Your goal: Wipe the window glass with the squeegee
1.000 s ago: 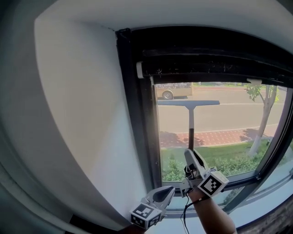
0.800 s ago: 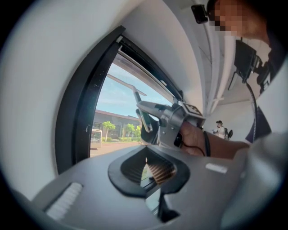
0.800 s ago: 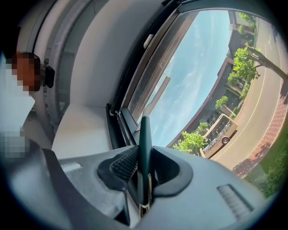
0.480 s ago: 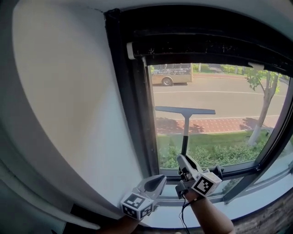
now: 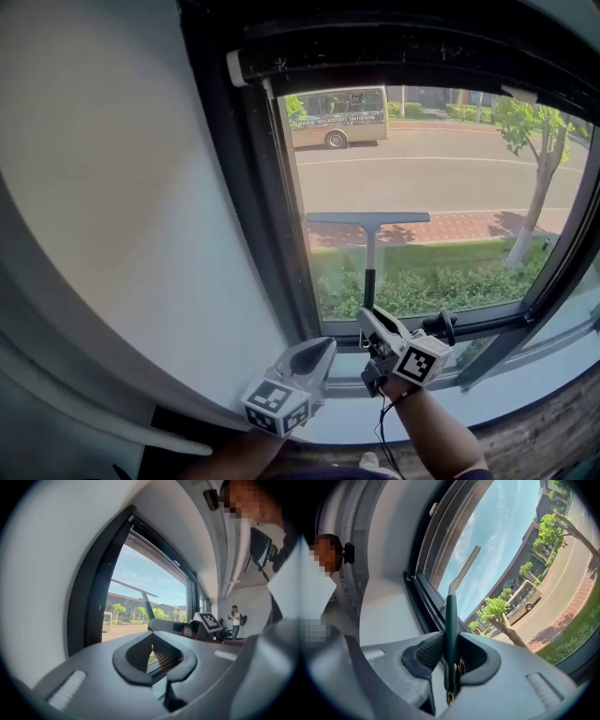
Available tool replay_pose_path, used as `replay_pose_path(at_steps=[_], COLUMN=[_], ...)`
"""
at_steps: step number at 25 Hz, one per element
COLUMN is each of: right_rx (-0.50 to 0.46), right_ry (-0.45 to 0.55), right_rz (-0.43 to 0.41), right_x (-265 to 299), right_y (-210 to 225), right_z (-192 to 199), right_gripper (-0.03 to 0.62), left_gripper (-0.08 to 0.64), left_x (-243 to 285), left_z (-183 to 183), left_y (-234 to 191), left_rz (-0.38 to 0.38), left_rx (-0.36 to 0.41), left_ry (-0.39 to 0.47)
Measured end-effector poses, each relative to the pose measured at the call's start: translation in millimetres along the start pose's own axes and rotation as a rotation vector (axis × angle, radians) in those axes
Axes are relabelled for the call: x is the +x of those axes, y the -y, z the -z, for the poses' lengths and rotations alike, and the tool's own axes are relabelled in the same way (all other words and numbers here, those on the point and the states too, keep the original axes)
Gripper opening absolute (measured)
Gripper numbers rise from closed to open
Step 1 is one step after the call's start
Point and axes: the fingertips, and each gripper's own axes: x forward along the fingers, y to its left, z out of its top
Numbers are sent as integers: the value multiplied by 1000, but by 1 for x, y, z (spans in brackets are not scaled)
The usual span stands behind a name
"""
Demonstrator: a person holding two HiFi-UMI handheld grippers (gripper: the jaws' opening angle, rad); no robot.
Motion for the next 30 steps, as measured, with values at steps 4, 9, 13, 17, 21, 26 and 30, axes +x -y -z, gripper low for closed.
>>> replay_pose_path(at_steps=[4, 9, 13, 17, 21, 26, 30], right_rx=[-13, 5, 18, 23, 41, 44, 71], right_ry=[-62, -97, -134, -166, -189, -232, -241], right_rz=[3, 38, 34, 56, 71, 93, 111], right_x=[-9, -33, -34, -37, -41, -48, -56], right_y=[8, 20, 28, 42, 49, 60, 69], right_z=[18, 44, 60, 74, 88, 105, 115], right_gripper=[103, 103, 103, 103, 103, 103, 103], left_gripper=[5, 5, 5, 5, 5, 5, 5], left_x=[2, -7, -6, 0, 2, 4, 9], left_z=[0, 1, -10, -7, -7, -4, 5], left_y=[7, 19, 18, 17, 13, 14, 15], left_rz=[5, -1, -12, -9, -6, -4, 18], left_rx=[2, -12, -20, -32, -39, -47, -46], left_ry=[-1, 7, 56, 44, 42, 43, 21])
